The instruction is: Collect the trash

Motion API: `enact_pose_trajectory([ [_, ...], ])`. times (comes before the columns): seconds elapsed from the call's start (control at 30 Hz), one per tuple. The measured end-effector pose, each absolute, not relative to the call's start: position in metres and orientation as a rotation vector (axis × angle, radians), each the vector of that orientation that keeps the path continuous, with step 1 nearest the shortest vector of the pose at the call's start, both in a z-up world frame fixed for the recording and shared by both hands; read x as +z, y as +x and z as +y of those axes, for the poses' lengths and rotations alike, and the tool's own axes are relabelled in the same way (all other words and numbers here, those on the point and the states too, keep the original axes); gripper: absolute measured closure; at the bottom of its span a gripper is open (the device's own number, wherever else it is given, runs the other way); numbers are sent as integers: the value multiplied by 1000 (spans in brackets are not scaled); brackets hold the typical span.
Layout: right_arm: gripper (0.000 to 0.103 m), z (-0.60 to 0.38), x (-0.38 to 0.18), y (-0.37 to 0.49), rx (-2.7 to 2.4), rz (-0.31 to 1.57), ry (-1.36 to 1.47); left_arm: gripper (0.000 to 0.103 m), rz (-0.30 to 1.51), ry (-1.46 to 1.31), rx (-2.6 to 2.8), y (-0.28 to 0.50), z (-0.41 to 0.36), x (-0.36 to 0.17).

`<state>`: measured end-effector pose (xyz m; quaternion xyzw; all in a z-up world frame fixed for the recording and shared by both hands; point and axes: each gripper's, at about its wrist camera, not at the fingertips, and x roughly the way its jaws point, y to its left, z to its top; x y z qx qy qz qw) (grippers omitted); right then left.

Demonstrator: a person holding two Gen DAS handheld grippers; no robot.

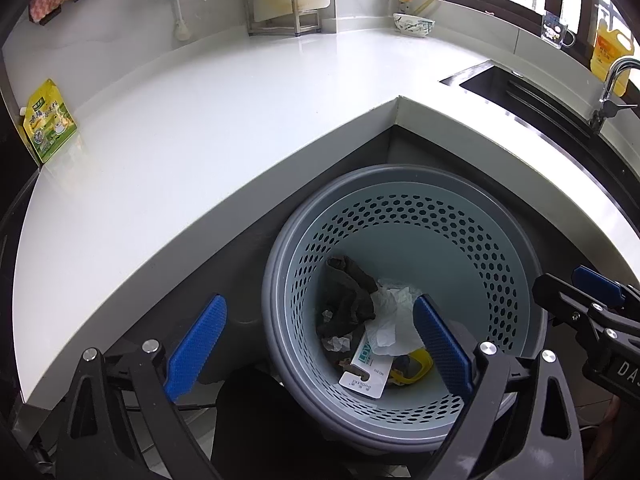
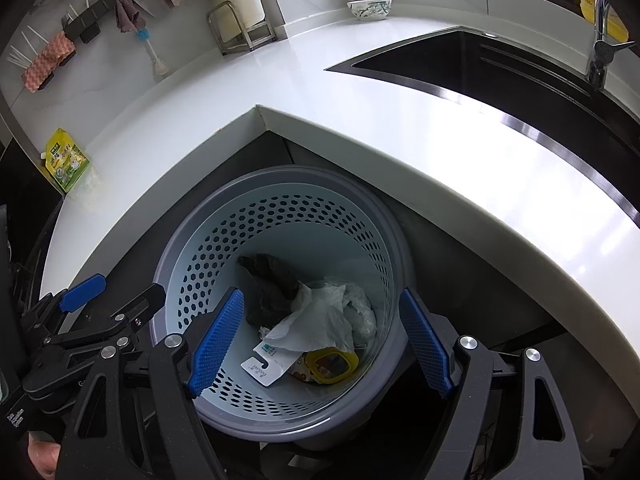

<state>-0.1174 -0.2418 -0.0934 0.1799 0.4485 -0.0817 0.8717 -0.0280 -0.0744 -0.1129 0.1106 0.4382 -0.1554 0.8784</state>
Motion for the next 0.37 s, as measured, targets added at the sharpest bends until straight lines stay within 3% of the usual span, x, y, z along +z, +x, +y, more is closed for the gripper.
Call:
enact_pose_trajectory([
  [0.37,27,-243,-93,-118,-172,933,383,8,934,226,-328,-27,-75,-115],
])
